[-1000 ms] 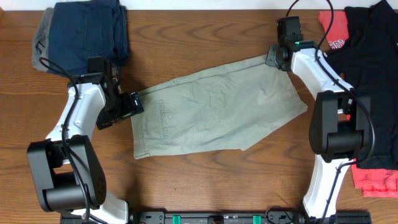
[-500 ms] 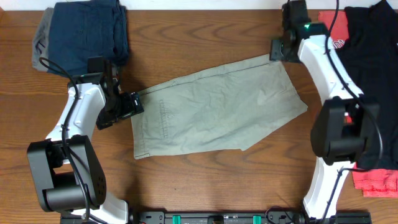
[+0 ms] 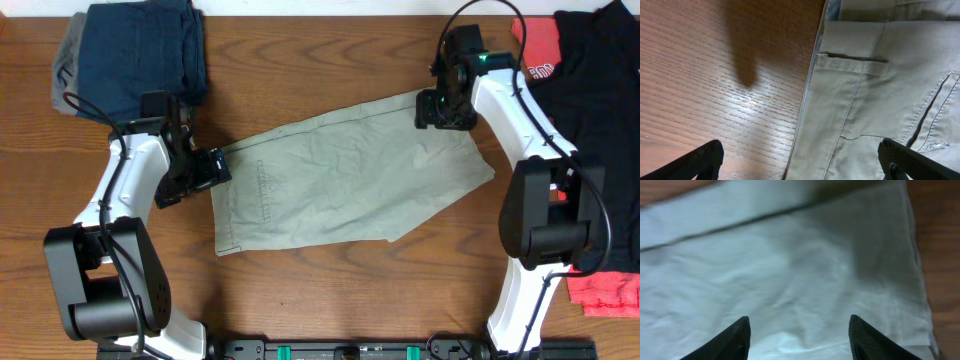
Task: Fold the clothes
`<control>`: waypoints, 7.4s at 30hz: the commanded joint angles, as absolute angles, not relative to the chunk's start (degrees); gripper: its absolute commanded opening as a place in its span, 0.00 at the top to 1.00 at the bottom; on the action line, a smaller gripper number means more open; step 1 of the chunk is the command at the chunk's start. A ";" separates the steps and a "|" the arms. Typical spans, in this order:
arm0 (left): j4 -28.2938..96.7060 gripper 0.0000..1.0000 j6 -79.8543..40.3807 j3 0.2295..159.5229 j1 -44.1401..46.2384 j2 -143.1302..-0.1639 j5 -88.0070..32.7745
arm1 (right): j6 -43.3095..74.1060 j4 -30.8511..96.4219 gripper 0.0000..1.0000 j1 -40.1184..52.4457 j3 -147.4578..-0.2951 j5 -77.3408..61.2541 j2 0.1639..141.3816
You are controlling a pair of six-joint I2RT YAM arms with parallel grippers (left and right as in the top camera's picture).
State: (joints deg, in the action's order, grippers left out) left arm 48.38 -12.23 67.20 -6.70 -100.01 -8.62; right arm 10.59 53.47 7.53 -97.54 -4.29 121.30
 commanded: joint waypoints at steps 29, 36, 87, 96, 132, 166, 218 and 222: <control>48.53 0.00 -12.84 67.00 -6.79 -99.98 -8.56 | 5.65 35.55 0.43 2.87 -96.77 -2.81 127.92; 48.56 0.00 -12.86 67.00 -6.79 -99.98 -8.56 | 5.69 35.70 0.44 3.07 -96.77 -3.40 129.51; 48.51 0.00 -12.84 67.00 -6.79 -99.98 -8.56 | 14.20 38.50 0.99 6.87 -103.07 5.45 123.66; 48.53 0.00 -12.84 67.00 -6.79 -99.98 -8.56 | 18.41 36.80 0.99 7.77 -103.07 10.31 122.48; 48.53 0.01 -13.65 67.00 -6.79 -99.98 -11.53 | 14.44 48.36 0.56 5.28 -102.48 8.32 120.64; 45.23 0.94 -16.88 66.54 10.09 -101.56 -17.72 | 20.84 49.89 0.99 4.95 -83.44 1.04 121.30; 52.53 0.94 -25.58 66.50 -5.34 -114.54 -3.38 | 13.65 40.34 0.98 21.63 -83.46 -12.27 114.21; 52.49 0.94 -25.56 66.50 -5.34 -114.54 -3.38 | 11.88 39.33 0.98 20.93 -83.46 -11.86 118.34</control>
